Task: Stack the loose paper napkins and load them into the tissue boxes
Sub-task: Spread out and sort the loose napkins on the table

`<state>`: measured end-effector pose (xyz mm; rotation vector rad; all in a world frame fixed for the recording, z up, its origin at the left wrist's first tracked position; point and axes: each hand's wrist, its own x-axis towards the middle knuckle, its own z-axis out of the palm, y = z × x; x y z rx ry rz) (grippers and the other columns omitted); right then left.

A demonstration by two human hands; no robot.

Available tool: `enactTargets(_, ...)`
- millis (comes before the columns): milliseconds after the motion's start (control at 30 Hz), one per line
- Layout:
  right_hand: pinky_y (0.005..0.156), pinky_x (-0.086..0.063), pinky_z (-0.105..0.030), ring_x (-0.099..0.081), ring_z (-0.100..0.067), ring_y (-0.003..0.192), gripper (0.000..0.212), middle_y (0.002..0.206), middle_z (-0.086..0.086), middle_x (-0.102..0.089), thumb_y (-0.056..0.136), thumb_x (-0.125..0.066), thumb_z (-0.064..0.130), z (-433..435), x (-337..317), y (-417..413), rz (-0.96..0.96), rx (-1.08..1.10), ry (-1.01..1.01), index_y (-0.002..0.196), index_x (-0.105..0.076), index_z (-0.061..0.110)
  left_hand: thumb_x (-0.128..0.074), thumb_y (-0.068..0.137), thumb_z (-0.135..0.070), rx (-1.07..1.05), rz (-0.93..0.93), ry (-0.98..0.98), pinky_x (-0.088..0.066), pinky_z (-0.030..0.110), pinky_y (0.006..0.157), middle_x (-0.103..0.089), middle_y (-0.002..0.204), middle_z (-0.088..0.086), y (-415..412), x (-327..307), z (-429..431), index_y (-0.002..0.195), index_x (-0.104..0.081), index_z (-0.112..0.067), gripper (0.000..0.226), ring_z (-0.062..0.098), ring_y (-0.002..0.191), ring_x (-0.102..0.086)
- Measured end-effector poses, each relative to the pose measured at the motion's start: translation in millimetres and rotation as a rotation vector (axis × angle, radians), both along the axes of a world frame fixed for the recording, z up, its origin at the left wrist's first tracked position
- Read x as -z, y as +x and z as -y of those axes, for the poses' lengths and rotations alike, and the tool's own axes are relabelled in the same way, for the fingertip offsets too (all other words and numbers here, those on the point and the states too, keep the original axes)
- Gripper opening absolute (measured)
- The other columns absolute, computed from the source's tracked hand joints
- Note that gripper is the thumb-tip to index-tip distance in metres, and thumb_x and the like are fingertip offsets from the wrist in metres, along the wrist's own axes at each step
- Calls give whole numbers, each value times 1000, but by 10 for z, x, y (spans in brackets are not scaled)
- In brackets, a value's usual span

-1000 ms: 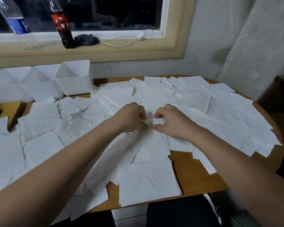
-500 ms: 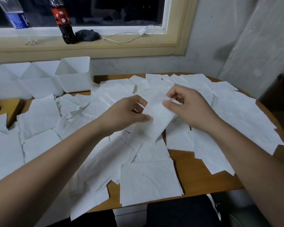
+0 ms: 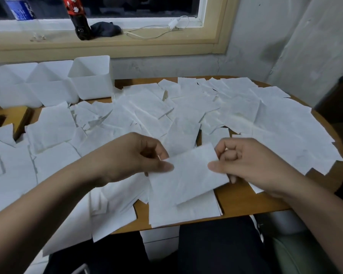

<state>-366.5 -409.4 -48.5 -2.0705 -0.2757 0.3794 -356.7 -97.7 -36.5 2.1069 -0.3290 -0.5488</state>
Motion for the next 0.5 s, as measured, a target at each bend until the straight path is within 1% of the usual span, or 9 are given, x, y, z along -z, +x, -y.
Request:
enactTargets(33, 70, -52, -32, -61, -18, 59, 14, 66, -6, -69, 92, -84, 24, 6, 46, -66, -33, -19, -24, 89, -71, 19, -88, 86, -42, 21, -7, 45, -56, 28, 79, -79, 85, -1, -32, 39, -3, 91, -81, -26, 18, 12, 76, -70)
enactTargets(100, 68, -52, -30, -62, -16, 58, 15, 68, -5, -71, 92, -84, 23, -1, 117, -171, -87, -43, -49, 90, -70, 19, -89, 85, -47, 50, -13, 125, -52, 24, 72, -76, 81, -2, -75, 126, -6, 90, -79, -29, 21, 6, 70, -66)
enactTargets(167, 64, -52, -30, -62, -14, 58, 15, 71, -7, -73, 92, -84, 21, -23, 173, -237, -116, -55, -64, 94, -69, 18, -89, 84, -51, 65, -2, 191, -48, 20, 67, -74, 78, -6, -103, 197, -2, 91, -78, -33, 22, 2, 67, -62)
enactTargets(267, 61, -53, -30, -69, -14, 61, 20, 73, -8, -76, 93, -83, 21, -58, 233, -287, -136, -57, -110, 103, -67, 19, -89, 83, -53, 62, 57, 281, -42, 15, 59, -70, 72, -12, -130, 266, 26, 93, -76, -36, 23, -1, 62, -59)
enactTargets(333, 60, -53, -28, -73, -17, 65, 26, 74, -7, -77, 92, -83, 23, -84, 266, -303, -140, -58, -153, 109, -64, 23, -88, 84, -52, 57, 90, 324, -43, 15, 58, -72, 75, -13, -150, 300, 50, 95, -74, -38, 23, 0, 63, -61)
enactTargets(433, 62, -52, -26, -74, -17, 68, 32, 75, -4, -77, 92, -83, 26, -102, 292, -309, -122, -44, -199, 112, -59, 29, -88, 85, -51, 48, 111, 349, -47, 19, 61, -73, 81, -14, -164, 349, 75, 96, -73, -39, 22, 2, 67, -64)
enactTargets(500, 65, -54, -30, -74, -16, 68, 35, 75, -3, -77, 91, -83, 27, -105, 294, -306, -108, -47, -223, 114, -56, 33, -87, 85, -51, 46, 126, 362, -47, 18, 61, -72, 81, -18, -162, 369, 83, 96, -72, -39, 22, 0, 68, -64)
